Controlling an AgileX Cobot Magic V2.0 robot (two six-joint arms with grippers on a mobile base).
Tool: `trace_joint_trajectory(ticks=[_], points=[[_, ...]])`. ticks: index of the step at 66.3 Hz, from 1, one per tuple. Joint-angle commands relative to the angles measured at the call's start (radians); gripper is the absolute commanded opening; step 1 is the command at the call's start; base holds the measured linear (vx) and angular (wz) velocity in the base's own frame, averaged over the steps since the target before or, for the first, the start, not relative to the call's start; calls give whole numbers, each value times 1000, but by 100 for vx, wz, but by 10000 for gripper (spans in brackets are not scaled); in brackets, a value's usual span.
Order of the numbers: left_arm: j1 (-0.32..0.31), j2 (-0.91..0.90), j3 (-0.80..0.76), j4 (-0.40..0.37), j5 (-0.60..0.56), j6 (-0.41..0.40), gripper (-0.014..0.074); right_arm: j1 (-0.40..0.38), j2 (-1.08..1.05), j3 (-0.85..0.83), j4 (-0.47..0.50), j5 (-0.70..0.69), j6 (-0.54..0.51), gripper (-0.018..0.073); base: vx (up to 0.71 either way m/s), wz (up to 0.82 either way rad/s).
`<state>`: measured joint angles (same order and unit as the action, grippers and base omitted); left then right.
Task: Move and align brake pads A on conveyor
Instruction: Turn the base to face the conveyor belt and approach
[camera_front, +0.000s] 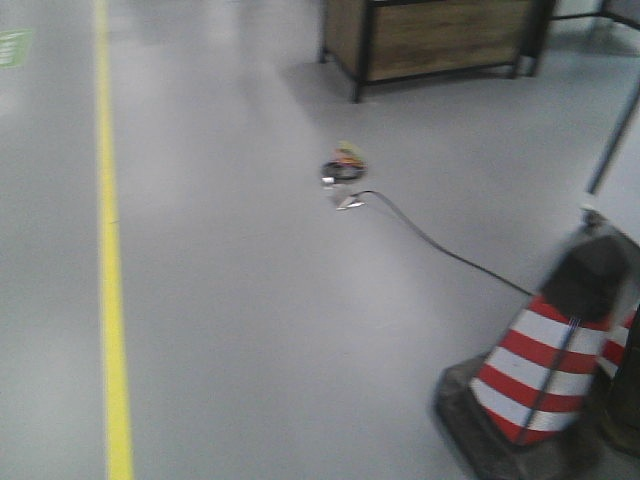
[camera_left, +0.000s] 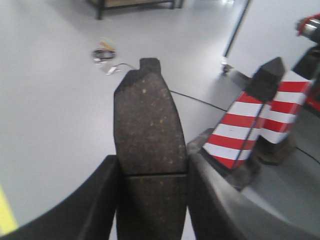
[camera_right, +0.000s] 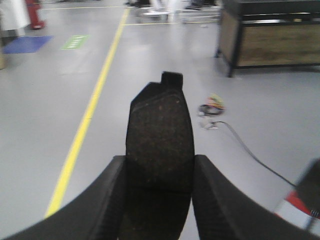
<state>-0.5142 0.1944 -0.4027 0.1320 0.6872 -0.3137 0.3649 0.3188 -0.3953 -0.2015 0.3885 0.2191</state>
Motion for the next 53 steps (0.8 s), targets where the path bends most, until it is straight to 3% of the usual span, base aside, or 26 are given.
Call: trace_joint_trajectory(ticks=[1, 53], points=[[-3, 8, -27, 5, -92, 0, -6, -5, 7, -29, -14, -98, -9, -4, 26, -92], [-3, 8, -27, 5, -92, 0, -6, -5, 7, -29, -14, -98, -9, -4, 22, -89]])
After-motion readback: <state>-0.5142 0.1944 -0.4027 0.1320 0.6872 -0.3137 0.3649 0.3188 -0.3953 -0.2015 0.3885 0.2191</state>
